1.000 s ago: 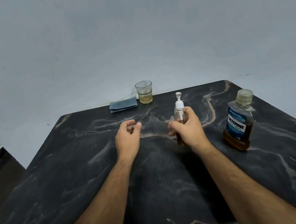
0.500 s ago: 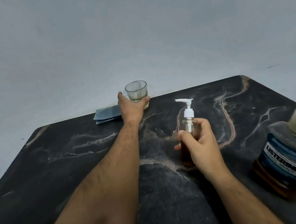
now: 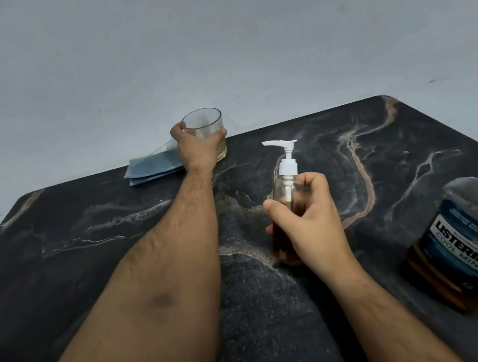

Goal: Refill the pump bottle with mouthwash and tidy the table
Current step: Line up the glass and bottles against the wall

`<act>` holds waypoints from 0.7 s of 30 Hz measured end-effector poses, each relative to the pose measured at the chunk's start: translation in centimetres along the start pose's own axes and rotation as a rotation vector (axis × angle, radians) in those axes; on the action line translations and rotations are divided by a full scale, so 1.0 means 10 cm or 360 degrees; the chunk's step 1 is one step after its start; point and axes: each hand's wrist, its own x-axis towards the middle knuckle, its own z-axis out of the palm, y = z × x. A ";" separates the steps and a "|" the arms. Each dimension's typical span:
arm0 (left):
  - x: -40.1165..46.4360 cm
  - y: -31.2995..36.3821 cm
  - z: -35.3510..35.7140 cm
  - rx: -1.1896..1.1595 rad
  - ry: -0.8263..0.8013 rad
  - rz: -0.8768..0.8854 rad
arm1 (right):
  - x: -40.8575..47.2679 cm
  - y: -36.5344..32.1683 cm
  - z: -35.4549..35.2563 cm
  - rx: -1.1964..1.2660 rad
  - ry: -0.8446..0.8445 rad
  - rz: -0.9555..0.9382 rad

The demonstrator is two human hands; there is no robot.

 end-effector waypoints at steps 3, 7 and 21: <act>-0.26 -0.01 -0.16 -0.0022 -0.0032 0.0074 | -0.02 -0.04 0.00 -0.0012 -0.0006 -0.0039; -0.73 0.02 -0.49 -0.0061 -0.0162 0.0157 | -0.07 -0.12 -0.04 0.0015 -0.0008 -0.0075; -2.32 0.00 -1.64 -0.0127 -0.0537 0.0161 | -1.05 -0.74 -0.18 -0.0309 -0.0318 -0.0407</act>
